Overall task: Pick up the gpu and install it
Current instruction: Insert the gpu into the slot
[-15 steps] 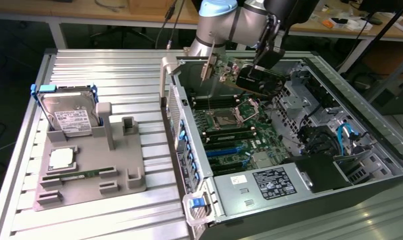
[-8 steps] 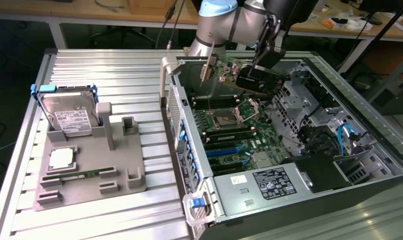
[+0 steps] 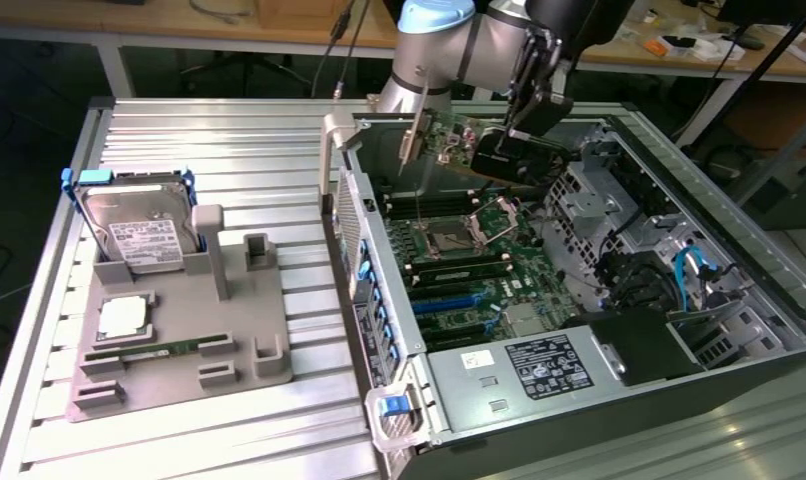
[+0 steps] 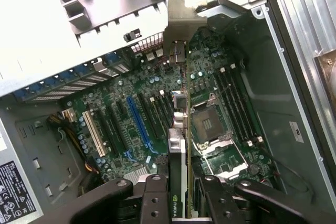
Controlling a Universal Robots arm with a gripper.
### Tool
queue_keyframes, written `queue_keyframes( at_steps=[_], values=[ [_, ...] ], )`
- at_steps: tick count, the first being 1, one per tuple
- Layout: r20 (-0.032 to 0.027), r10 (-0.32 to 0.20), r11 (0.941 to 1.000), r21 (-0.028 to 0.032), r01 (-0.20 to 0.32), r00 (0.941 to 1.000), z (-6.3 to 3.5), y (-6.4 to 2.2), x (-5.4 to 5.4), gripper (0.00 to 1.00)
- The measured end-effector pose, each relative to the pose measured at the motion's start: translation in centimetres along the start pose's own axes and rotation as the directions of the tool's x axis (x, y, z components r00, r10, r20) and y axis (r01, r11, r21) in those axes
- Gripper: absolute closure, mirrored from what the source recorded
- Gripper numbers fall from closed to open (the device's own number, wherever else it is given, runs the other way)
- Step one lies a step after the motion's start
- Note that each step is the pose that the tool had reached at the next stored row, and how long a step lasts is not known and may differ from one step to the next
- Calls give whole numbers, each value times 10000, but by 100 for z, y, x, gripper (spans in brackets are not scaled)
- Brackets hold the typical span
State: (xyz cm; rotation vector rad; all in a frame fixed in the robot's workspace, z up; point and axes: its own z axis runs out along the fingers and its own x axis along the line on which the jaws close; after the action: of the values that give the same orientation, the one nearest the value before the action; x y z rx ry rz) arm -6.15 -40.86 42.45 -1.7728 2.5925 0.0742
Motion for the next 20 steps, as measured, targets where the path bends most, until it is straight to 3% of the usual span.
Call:
queue_keyframes(
  at_steps=[20],
  values=[
    [-33, -872, 9962, -25, 872, 9962, 5, 15, -39, 73]
  ],
)
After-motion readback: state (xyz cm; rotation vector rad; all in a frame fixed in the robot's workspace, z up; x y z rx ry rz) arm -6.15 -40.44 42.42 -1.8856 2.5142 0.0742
